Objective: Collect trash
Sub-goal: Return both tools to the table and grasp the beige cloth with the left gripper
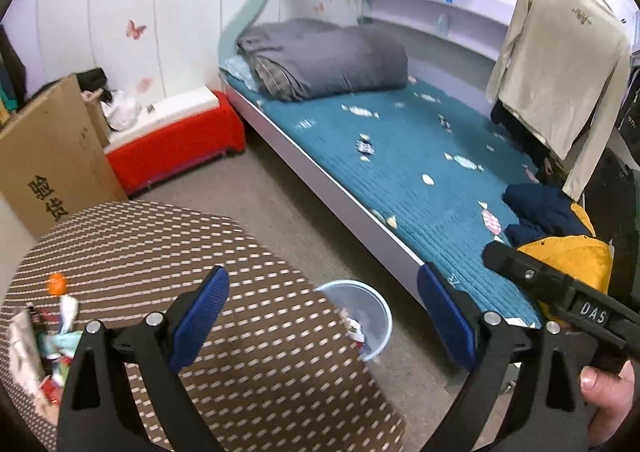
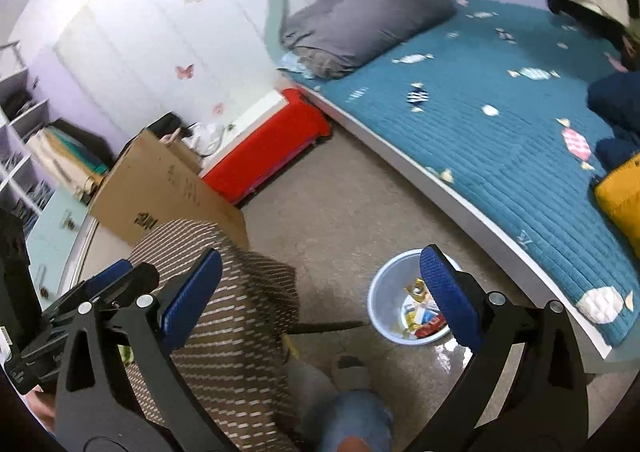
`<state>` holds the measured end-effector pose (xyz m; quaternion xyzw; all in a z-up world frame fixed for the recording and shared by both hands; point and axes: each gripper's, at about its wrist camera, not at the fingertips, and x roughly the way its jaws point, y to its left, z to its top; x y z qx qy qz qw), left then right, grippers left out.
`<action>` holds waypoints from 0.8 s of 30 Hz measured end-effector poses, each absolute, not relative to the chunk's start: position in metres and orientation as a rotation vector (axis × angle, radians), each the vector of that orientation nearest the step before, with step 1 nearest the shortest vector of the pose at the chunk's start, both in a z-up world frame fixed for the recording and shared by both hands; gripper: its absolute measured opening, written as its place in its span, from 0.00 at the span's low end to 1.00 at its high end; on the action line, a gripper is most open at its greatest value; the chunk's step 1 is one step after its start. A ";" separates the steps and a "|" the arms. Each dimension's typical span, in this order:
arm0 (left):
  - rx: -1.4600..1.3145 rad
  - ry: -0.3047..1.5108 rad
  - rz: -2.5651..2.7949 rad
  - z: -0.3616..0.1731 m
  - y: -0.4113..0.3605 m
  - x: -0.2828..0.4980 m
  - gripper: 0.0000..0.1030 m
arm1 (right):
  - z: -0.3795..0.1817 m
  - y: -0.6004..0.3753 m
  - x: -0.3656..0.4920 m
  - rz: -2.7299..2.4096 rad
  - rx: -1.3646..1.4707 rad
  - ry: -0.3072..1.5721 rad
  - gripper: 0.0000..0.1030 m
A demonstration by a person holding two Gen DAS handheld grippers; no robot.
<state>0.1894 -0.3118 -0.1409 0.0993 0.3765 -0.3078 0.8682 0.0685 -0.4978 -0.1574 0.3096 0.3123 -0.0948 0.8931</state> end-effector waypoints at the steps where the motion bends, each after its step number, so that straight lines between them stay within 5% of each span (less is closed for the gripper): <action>1: 0.200 0.772 -0.638 -0.136 -0.302 0.186 0.90 | -0.153 -0.489 0.069 -0.184 0.631 0.647 0.94; 24: -0.013 0.673 -0.368 -0.124 -0.058 0.175 0.91 | -0.116 -0.281 0.119 0.092 0.388 0.741 0.94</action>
